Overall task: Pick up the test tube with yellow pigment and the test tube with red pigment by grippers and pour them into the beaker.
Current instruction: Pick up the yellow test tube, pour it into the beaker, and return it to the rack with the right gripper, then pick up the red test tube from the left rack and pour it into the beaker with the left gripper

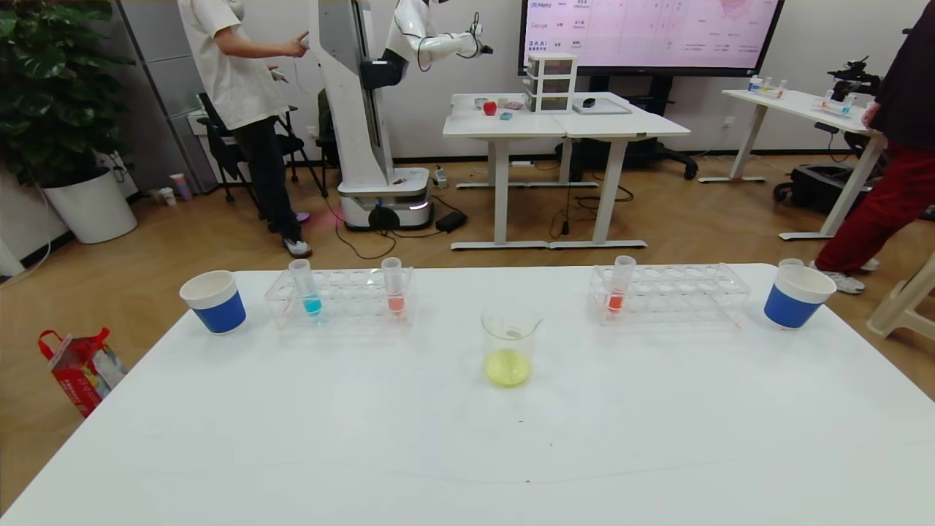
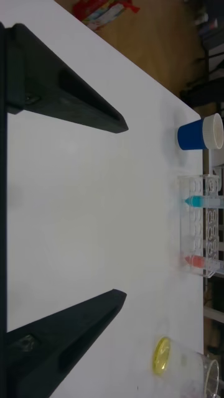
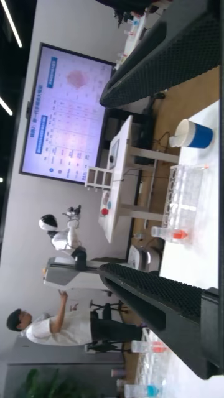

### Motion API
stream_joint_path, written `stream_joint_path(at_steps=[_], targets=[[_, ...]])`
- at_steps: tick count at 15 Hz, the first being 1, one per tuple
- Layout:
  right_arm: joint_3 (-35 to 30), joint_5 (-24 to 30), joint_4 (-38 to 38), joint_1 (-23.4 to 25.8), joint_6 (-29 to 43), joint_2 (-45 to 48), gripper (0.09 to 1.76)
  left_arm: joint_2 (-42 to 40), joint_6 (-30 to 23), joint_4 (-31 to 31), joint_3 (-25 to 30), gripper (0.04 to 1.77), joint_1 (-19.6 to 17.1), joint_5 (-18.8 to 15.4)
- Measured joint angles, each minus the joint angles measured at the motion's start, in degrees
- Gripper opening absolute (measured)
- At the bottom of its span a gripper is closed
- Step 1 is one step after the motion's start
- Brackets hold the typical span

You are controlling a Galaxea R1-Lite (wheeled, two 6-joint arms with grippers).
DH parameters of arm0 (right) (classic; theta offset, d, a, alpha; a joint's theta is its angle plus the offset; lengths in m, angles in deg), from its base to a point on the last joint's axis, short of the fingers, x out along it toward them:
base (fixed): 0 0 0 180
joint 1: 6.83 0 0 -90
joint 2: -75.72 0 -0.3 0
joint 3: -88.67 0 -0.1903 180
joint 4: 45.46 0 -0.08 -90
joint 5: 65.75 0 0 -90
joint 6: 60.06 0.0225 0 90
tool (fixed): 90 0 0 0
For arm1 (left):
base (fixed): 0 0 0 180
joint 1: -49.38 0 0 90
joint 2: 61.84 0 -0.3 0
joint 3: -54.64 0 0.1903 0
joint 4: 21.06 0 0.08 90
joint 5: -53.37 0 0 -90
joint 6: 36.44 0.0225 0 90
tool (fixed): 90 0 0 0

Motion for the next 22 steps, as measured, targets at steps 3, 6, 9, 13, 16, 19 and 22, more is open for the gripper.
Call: stream_joint_path(at_steps=[3,6,9,13,16,19,22], targets=[[-3.04,-1.21,4.92,0.50,-0.28,5.40,1.74,0.00,0.00,0.00,0.00,1.75,0.00,-0.02],[-10.50,-2.50,6.19,0.50,-0.50,6.91,1.74,0.00,0.02,0.00,0.00,1.75,0.00,0.00],[-15.32,-2.83,19.07,0.46,-1.43,7.24,1.74,0.00,0.00,0.00,0.00,1.75,0.00,0.00],[-15.87,-4.33,24.27,0.50,-1.02,7.27,1.74,0.00,0.16,0.06,0.00,1.75,0.00,0.02],[-15.98,-4.44,24.21,0.55,-0.57,7.27,1.74,0.00,0.16,0.04,0.00,1.75,0.00,0.05],[-16.01,-4.43,24.16,0.55,-0.60,7.27,1.74,0.15,0.21,0.26,-2.00,1.75,0.00,0.15],[-16.01,-4.44,24.16,0.60,-0.61,7.27,1.74,4.91,0.38,-0.06,-7.63,1.75,0.15,0.18]])
